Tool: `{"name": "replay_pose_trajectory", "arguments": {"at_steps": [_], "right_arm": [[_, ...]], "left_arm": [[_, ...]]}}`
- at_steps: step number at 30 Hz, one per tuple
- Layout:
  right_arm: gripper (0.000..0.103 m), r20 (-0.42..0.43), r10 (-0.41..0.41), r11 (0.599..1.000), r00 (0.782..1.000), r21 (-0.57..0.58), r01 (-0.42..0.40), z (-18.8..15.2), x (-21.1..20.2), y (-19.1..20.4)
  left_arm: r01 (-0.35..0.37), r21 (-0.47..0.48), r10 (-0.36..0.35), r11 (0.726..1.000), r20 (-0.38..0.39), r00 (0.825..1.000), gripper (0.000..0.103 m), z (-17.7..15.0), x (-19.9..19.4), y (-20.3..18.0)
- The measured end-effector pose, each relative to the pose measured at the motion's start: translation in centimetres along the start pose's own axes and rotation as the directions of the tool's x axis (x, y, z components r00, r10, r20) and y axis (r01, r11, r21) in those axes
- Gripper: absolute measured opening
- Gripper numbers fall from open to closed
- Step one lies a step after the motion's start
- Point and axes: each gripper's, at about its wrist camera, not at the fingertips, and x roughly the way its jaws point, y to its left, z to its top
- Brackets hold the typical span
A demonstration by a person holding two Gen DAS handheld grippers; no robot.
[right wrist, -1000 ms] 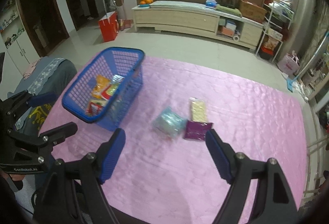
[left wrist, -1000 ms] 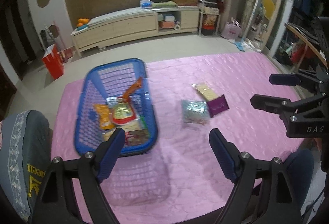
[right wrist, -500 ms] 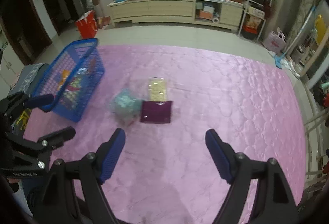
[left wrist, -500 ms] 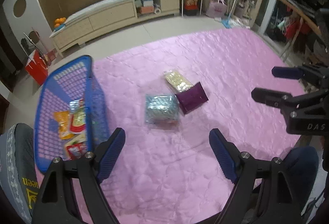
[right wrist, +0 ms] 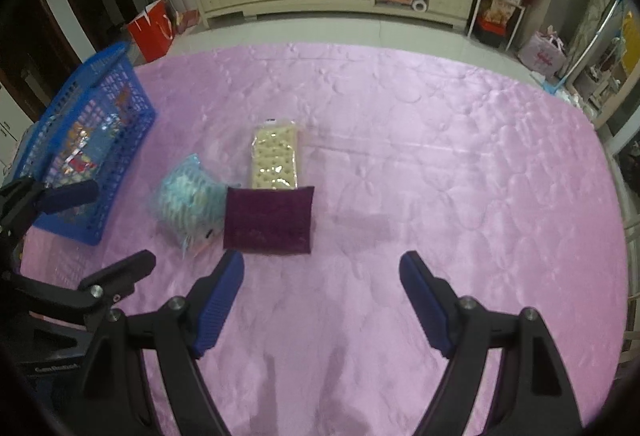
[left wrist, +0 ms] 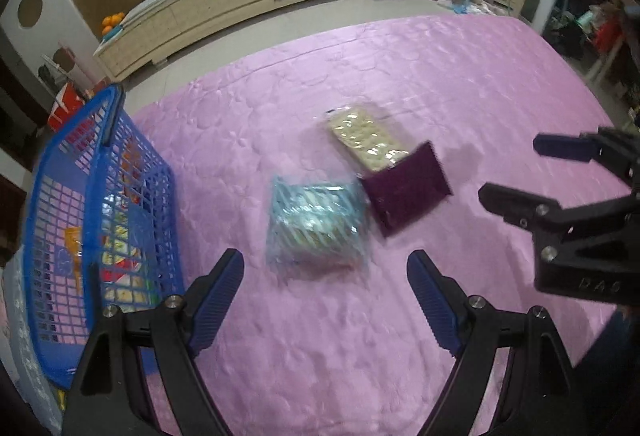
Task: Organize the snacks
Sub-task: 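Grasp the light-blue striped bag with the left gripper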
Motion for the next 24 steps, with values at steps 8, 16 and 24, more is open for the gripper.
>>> {"name": "replay_pose_trajectory", "arguments": {"at_steps": [8, 16, 24], "right_arm": [[0.083, -0.037, 0.051, 0.999, 0.998, 0.014, -0.051, 0.9, 2.9, -1.0], [0.083, -0.072, 0.027, 1.0, 0.997, 0.004, -0.027, -0.5, 3.7, -1.6], [0.083, -0.089, 0.024, 0.999, 0.996, 0.036, -0.021, -0.9, 3.9, -3.7]], "left_arm": [[0.06, -0.069, -0.065, 0.996, -0.067, 0.996, 0.082, 1.8, 4.4, 2.0], [0.06, -0.031, -0.064, 0.998, -0.12, 0.991, 0.082, 2.6, 7.5, 1.3], [0.088, -0.089, -0.099, 0.992, -0.128, 0.987, 0.07, 3.4, 9.0, 2.0]]}}
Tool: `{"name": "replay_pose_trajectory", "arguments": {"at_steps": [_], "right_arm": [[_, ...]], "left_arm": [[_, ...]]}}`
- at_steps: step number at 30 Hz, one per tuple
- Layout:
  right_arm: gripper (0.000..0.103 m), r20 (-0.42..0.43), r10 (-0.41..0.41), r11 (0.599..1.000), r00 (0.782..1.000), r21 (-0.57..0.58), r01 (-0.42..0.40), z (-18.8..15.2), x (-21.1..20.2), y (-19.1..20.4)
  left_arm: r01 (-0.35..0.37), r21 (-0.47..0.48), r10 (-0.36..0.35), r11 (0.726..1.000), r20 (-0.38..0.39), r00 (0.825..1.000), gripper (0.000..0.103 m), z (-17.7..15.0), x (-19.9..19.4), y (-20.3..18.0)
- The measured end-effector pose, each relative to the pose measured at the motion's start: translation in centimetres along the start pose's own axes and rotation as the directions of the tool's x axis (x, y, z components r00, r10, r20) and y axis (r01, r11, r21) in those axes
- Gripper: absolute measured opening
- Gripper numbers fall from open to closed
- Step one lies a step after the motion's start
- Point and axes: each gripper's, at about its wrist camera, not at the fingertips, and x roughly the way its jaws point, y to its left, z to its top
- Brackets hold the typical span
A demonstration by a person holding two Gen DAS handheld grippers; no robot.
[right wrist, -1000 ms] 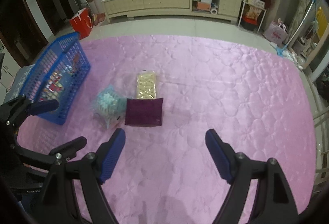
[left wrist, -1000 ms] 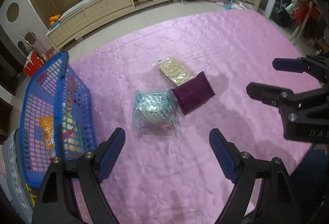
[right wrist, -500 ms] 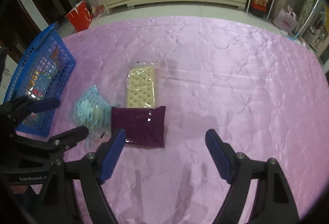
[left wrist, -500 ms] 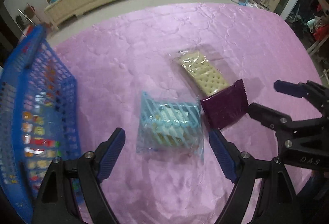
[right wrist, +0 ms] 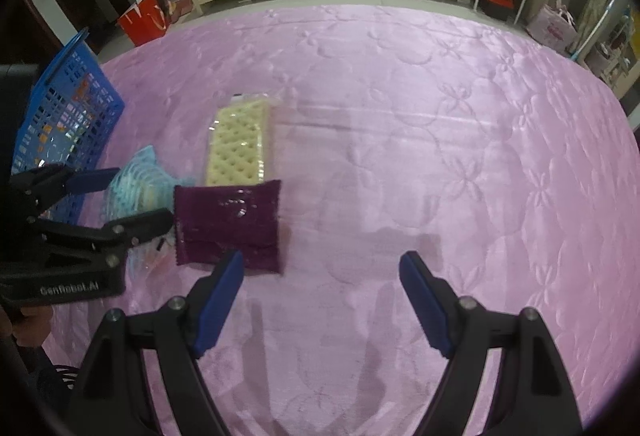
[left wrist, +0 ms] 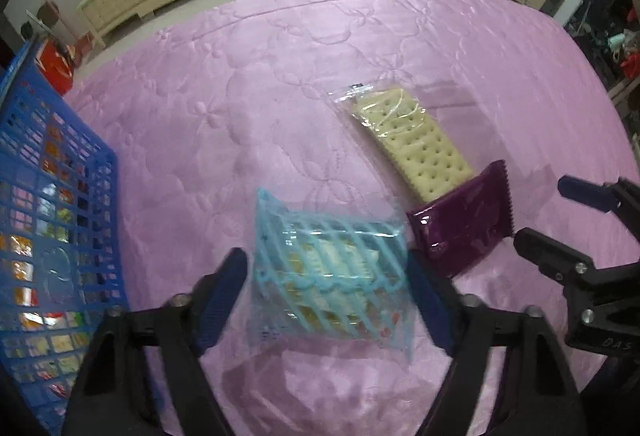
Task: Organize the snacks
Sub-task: 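Grasp the light-blue striped bag with the left gripper, then grasp the purple packet with the right gripper while the left gripper holds the blue bag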
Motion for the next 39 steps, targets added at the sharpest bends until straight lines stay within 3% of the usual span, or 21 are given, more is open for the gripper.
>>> {"name": "replay_pose_trajectory", "arguments": {"at_steps": [4, 16, 25, 34, 36, 38, 39], "right_arm": [[0.083, -0.028, 0.029, 0.999, 0.999, 0.019, -0.028, -0.2, 0.4, -0.8], [0.085, 0.01, 0.121, 0.993, 0.993, -0.001, -0.121, 1.1, 0.7, 2.7], [0.097, -0.01, 0.053, 0.998, 0.999, -0.033, -0.054, 2.0, 3.0, 5.1], [0.097, 0.004, 0.041, 0.997, 0.999, -0.06, -0.04, 2.7, 3.5, 6.5], [0.092, 0.009, 0.041, 0.997, 0.999, -0.072, -0.04, 2.5, 3.3, 6.5], [0.07, 0.012, 0.067, 0.994, 0.998, -0.088, -0.066, 2.4, 3.0, 6.8], [0.066, 0.009, 0.084, 0.993, 0.996, -0.087, -0.083, 2.3, 2.9, 7.1]], "left_arm": [[-0.049, 0.022, 0.048, 0.999, 0.03, 0.998, 0.062, -0.5, -1.2, -0.8], [-0.184, 0.029, 0.179, 0.982, 0.133, 0.975, 0.061, -2.7, -5.1, -0.1], [-0.182, 0.03, 0.177, 0.983, 0.123, 0.977, 0.061, -3.2, -4.3, 0.9], [-0.189, 0.027, 0.184, 0.982, 0.115, 0.976, 0.061, -3.4, -3.7, 1.0], [-0.191, 0.031, 0.186, 0.981, 0.117, 0.975, 0.061, -3.4, -3.6, 1.0], [-0.189, 0.024, 0.185, 0.982, 0.117, 0.976, 0.061, -3.4, -3.6, 1.1], [-0.187, 0.02, 0.183, 0.982, 0.117, 0.976, 0.061, -3.4, -3.7, 1.1]]}}
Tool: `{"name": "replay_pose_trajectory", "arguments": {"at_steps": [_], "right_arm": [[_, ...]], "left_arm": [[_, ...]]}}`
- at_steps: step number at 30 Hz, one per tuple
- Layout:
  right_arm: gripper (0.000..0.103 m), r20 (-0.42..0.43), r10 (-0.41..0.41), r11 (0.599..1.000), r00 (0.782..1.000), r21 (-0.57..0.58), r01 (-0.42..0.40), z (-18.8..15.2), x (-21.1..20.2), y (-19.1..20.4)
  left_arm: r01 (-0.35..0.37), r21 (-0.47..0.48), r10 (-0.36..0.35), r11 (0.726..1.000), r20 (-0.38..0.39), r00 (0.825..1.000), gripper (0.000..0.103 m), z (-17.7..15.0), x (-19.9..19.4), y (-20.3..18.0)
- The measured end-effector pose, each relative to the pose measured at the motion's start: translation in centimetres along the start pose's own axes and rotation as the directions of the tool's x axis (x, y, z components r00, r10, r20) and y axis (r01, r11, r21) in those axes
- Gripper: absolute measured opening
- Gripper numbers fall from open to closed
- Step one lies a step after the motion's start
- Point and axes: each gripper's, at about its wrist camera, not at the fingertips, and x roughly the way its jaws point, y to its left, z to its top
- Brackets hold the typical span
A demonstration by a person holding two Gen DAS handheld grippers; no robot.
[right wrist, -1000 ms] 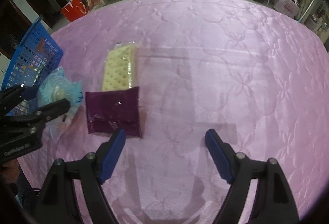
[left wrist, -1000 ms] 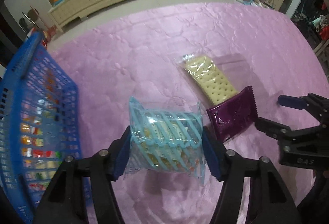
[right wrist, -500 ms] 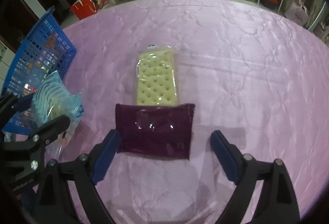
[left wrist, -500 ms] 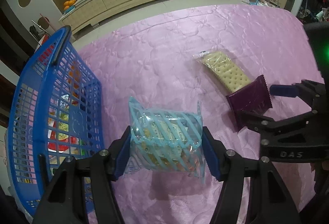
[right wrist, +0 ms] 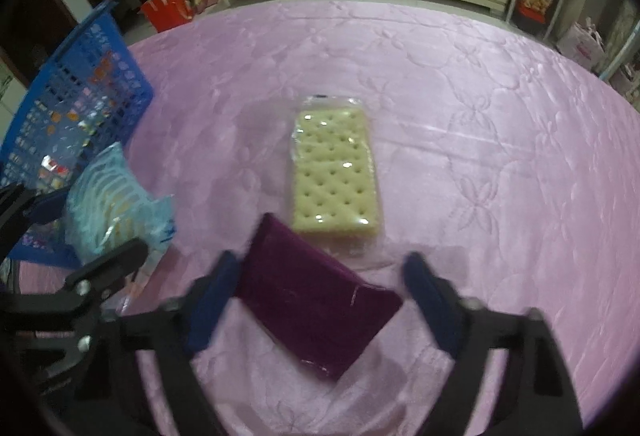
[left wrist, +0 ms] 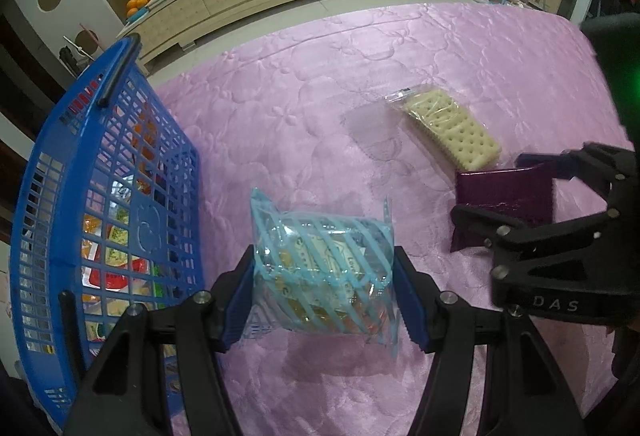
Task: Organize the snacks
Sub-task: 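Grasp the purple packet with the right gripper while the left gripper holds the blue bag, then carry both packets over the basket and open the right gripper to drop the purple packet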
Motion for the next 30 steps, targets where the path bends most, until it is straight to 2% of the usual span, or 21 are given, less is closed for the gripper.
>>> {"name": "replay_pose_trajectory", "arguments": {"at_steps": [1, 4, 8, 12, 14, 18, 22, 30], "right_arm": [[0.054, -0.001, 0.016, 1.0, 1.0, 0.002, -0.016, -0.3, -0.3, -0.2], [0.043, 0.009, 0.053, 0.999, 0.999, 0.01, -0.053, -1.0, -0.9, -0.6], [0.023, 0.059, 0.067, 0.997, 0.996, 0.022, -0.068, -1.5, -3.1, -1.2], [0.018, 0.132, 0.081, 0.996, 0.988, 0.026, -0.085, -2.3, -6.1, -1.4], [0.011, 0.141, 0.09, 0.995, 0.986, 0.023, -0.094, -2.4, -7.1, -1.0], [0.01, 0.15, 0.096, 0.995, 0.984, 0.025, -0.101, -3.2, -8.3, -0.4], [0.01, 0.156, 0.092, 0.995, 0.984, 0.019, -0.096, -3.4, -9.8, 0.9], [0.01, 0.223, 0.061, 0.998, 0.973, -0.034, -0.055, -3.6, -16.2, 4.7]], "left_arm": [[0.001, -0.001, -0.001, 1.0, -0.001, 1.0, 0.061, 0.0, 0.0, 0.0], [-0.004, 0.001, 0.004, 1.0, 0.002, 1.0, 0.061, -0.1, -0.2, -0.1], [0.014, -0.012, -0.013, 1.0, 0.007, 1.0, 0.061, -0.4, -0.9, -0.2], [0.018, -0.012, -0.018, 1.0, 0.03, 0.999, 0.061, -0.7, -2.3, -0.8], [0.028, -0.022, -0.027, 0.999, 0.039, 0.999, 0.061, -1.0, -3.0, -1.0], [0.051, -0.046, -0.048, 0.998, 0.051, 0.998, 0.06, -1.7, -4.8, -1.2], [0.064, -0.046, -0.06, 0.997, 0.094, 0.994, 0.06, -2.4, -7.6, -1.0], [0.088, -0.076, -0.073, 0.993, 0.179, 0.981, 0.06, -4.3, -13.3, 1.8]]}}
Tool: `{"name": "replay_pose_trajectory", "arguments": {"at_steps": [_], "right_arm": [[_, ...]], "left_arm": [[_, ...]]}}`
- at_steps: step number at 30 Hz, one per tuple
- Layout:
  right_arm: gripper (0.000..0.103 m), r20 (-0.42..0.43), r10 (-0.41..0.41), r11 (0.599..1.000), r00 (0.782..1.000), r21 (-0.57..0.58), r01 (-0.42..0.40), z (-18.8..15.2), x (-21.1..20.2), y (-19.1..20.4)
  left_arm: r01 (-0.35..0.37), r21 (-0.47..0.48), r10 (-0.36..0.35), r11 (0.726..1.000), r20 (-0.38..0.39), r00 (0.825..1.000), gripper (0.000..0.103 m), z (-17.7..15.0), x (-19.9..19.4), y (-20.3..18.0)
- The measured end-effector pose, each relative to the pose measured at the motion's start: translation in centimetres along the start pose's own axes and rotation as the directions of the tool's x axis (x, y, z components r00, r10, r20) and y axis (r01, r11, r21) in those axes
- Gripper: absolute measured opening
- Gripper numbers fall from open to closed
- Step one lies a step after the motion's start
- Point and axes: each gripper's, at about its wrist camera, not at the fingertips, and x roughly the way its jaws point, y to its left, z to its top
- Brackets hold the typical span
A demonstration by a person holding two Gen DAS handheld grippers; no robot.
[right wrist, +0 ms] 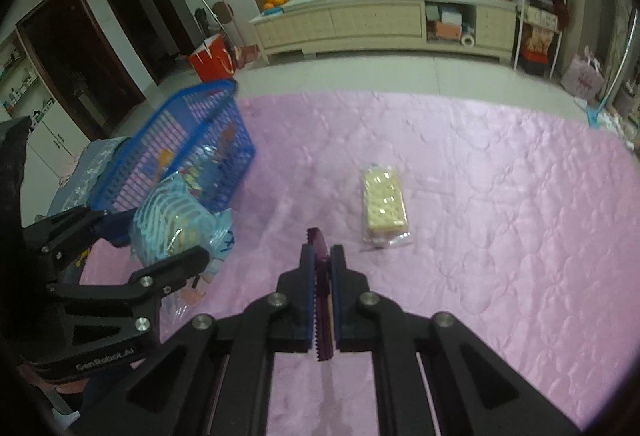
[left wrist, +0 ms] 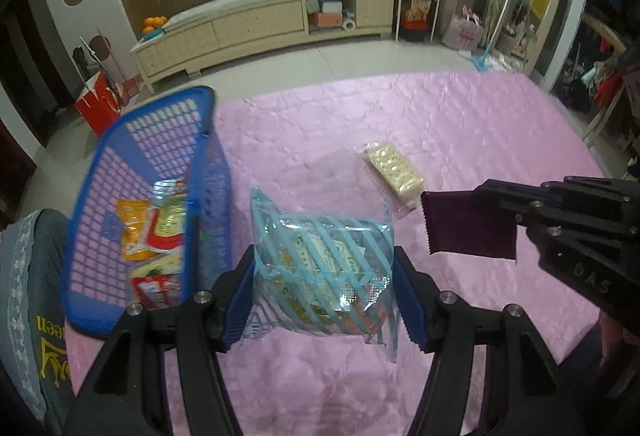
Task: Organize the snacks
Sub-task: 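Carry both packets over the basket and open the right gripper to drop the purple packet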
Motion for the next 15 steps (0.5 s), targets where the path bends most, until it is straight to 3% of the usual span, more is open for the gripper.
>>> {"name": "replay_pose_trajectory", "arguments": {"at_steps": [9, 15], "right_arm": [[0.01, 0.064, -0.019, 0.995, 0.998, -0.095, 0.025, 2.0, -4.5, 6.1], [0.01, 0.074, 0.009, 0.989, 0.997, -0.145, 0.002, 3.4, -5.1, 9.7]], "left_arm": [[0.005, -0.033, -0.002, 0.999, 0.094, 0.996, 0.06, -1.1, -6.7, 3.7], [-0.005, -0.053, 0.011, 0.999, 0.122, 0.992, 0.06, -1.5, -9.6, 7.0]]}}
